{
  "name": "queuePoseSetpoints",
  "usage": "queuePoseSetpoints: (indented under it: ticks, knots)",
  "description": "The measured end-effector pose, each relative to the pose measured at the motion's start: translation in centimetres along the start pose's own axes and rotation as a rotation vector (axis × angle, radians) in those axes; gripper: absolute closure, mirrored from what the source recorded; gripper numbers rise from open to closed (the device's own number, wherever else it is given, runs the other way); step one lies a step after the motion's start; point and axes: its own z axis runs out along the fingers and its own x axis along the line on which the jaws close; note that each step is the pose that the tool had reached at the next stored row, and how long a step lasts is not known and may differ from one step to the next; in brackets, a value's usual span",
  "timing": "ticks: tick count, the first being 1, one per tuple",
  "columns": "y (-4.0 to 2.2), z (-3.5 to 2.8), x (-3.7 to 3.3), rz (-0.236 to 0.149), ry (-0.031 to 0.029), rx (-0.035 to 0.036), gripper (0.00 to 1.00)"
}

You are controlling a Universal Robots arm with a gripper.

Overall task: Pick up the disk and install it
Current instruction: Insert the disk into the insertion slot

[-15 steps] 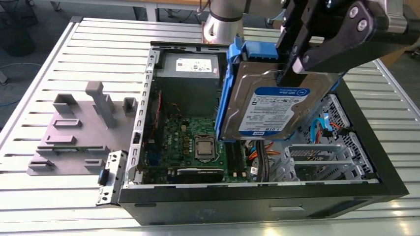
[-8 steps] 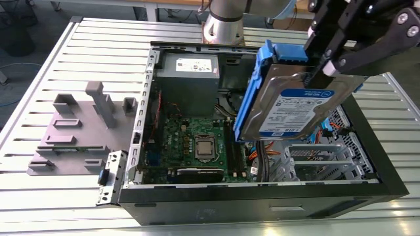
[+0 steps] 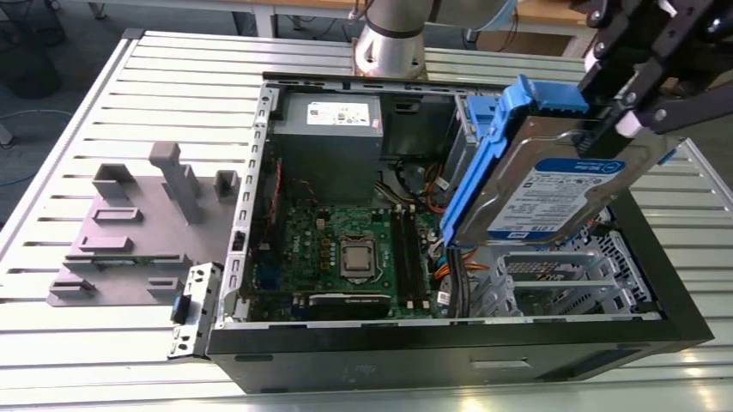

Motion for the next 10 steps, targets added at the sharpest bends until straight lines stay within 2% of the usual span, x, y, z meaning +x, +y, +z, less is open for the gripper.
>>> queuePoseSetpoints:
  ticks: [10]
  knots:
    - [-3.21, -0.02, -0.03, 0.0, 0.0001, -0.0043, 0.65]
